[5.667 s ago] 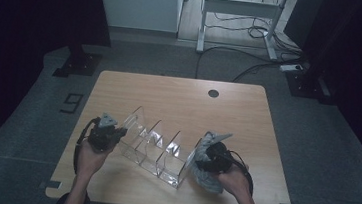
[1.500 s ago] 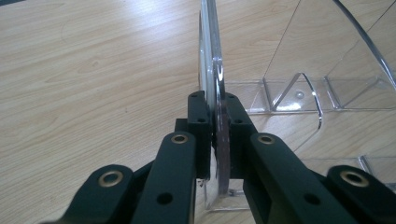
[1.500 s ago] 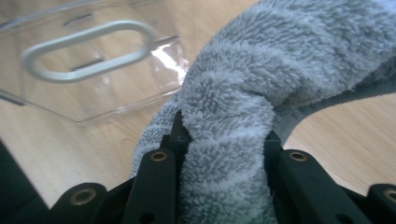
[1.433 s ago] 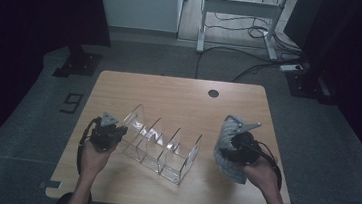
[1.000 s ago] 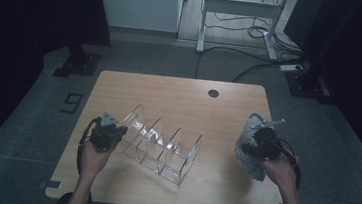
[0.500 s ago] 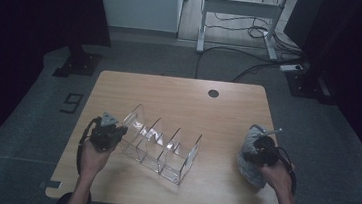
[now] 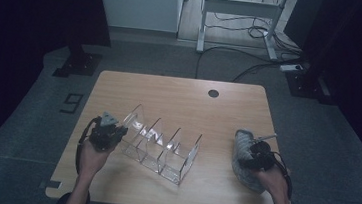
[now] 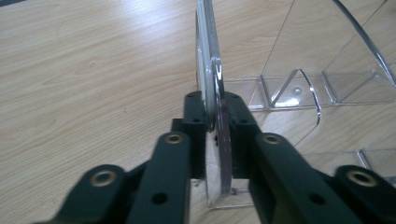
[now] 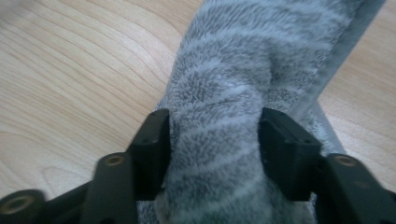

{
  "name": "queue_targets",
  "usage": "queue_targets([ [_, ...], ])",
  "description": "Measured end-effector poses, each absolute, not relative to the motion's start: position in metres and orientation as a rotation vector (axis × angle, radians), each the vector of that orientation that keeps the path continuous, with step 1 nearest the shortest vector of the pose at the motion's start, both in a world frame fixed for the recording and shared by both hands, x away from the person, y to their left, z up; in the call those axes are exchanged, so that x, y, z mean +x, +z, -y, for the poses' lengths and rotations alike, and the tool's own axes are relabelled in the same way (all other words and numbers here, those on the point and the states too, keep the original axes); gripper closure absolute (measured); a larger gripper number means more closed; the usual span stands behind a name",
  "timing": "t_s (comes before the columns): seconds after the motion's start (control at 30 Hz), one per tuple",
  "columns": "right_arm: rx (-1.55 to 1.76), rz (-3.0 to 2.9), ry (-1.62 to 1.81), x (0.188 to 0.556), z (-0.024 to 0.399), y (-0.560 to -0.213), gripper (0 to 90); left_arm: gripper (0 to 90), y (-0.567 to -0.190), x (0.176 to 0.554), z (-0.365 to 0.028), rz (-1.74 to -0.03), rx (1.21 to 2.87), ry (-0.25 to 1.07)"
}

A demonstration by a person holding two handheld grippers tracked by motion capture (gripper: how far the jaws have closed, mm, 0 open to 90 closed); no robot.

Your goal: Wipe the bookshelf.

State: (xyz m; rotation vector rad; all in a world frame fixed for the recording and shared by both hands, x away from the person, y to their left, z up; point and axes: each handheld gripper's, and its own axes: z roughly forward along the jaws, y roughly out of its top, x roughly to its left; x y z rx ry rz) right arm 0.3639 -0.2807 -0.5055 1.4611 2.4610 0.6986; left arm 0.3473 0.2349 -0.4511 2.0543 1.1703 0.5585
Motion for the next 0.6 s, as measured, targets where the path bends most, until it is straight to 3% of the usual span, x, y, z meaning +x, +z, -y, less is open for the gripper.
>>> queue_targets([
  [0.4,1.431,-2.429,0.785,0.355,0.279,-0.469,30.7,29.8,-0.434,0.337,-0.244,-1.087,2.026,0.493],
  [0.6,1.304,-2.471,0.841,0.353,0.263,-0.457,31.7,15.2,-0.429,0.325,-0.25,-1.052,2.018,0.463],
])
